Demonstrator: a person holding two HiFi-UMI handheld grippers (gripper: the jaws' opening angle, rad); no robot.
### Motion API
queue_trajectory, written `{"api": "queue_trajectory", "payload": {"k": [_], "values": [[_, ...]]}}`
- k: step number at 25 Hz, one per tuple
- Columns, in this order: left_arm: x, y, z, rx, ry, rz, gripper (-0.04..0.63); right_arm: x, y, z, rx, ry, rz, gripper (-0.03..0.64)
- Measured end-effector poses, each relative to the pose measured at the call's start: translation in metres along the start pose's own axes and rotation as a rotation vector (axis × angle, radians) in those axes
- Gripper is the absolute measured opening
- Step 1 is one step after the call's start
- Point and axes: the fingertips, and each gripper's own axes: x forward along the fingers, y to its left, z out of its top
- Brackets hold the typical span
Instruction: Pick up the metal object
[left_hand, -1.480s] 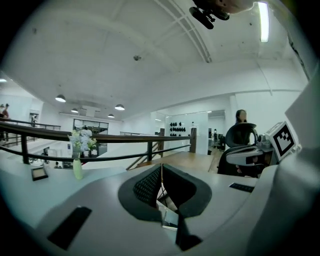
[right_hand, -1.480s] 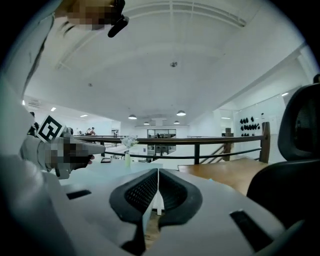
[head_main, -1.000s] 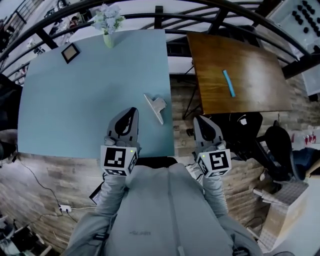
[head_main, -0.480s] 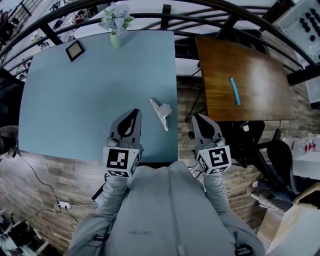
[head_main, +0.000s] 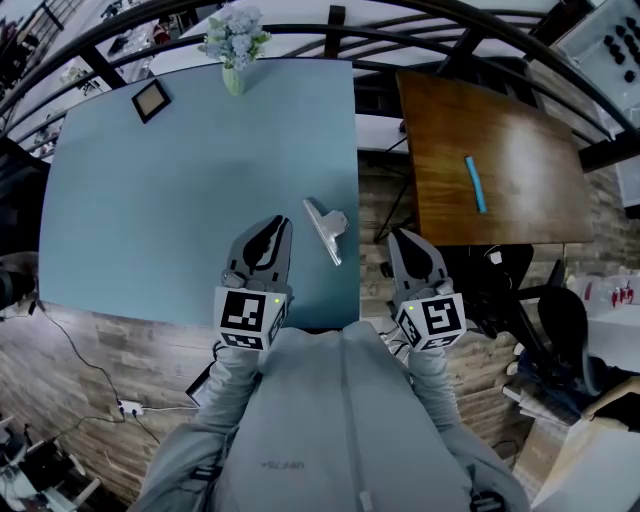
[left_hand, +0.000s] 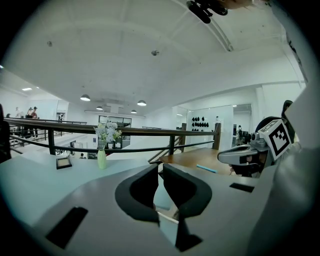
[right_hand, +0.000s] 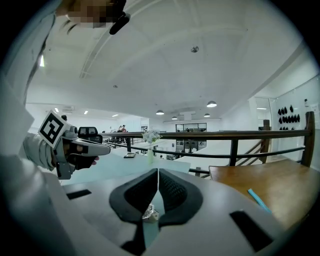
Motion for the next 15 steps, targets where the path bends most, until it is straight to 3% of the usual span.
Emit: {"api": "queue_trajectory", "payload": {"k": [5,15], "values": [[0.012,0.004,-0.005,-0.012,0.015,-0.009,0.048,0.011,-0.006,-0.003,0.016,0.005,0.002,0.025],[0.031,-0.003,-0.022,-0.029,0.088,-0.078,0.215,0.019,-0.007,-0.010,0.037,0.022,0.013,0.025]]}}
